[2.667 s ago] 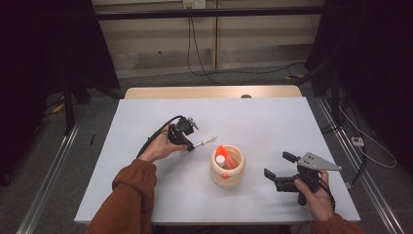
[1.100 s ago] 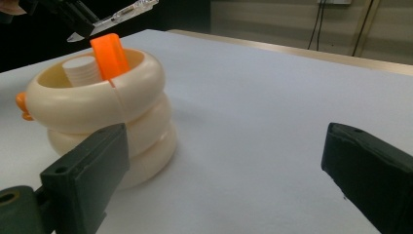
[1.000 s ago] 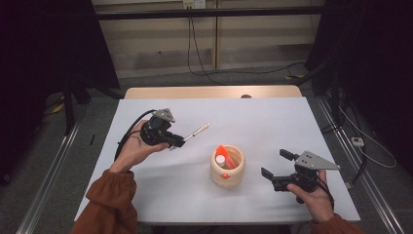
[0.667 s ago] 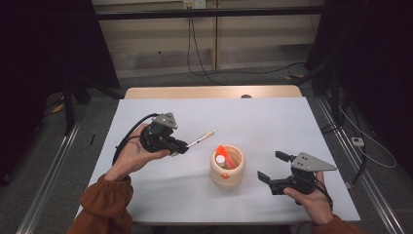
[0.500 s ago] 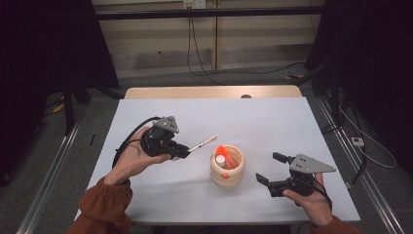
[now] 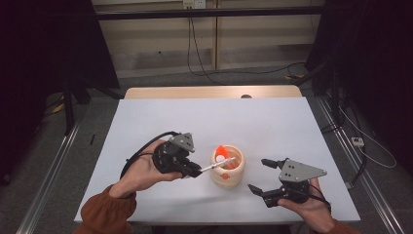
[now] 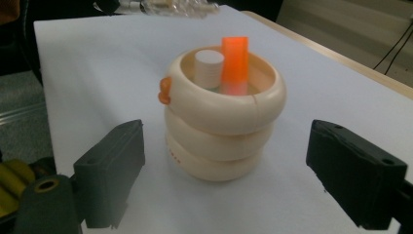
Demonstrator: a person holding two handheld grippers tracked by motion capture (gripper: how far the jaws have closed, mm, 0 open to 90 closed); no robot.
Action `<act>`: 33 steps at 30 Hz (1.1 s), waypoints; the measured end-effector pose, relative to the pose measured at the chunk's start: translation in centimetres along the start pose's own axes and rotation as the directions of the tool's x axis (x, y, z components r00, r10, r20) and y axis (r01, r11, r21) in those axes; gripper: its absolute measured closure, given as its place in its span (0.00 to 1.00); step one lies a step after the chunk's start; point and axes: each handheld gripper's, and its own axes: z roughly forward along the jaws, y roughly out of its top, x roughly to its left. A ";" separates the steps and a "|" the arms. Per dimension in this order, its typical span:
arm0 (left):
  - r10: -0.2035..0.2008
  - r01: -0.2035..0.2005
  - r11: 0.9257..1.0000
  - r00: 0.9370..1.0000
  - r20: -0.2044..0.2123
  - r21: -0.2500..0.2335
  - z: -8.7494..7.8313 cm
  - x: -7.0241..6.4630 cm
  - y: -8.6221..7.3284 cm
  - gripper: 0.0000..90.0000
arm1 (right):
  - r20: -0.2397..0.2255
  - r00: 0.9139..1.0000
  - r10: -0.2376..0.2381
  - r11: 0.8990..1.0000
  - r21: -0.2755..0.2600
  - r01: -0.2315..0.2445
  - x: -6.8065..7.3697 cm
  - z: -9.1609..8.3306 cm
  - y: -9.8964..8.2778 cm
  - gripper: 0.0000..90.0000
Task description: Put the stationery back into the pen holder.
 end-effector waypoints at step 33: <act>0.060 -0.087 0.976 0.989 0.137 0.201 9.1 -2.7 4.9 0.89 | -0.139 0.930 -0.341 0.888 0.278 0.367 3.3 2.0 0.9 0.51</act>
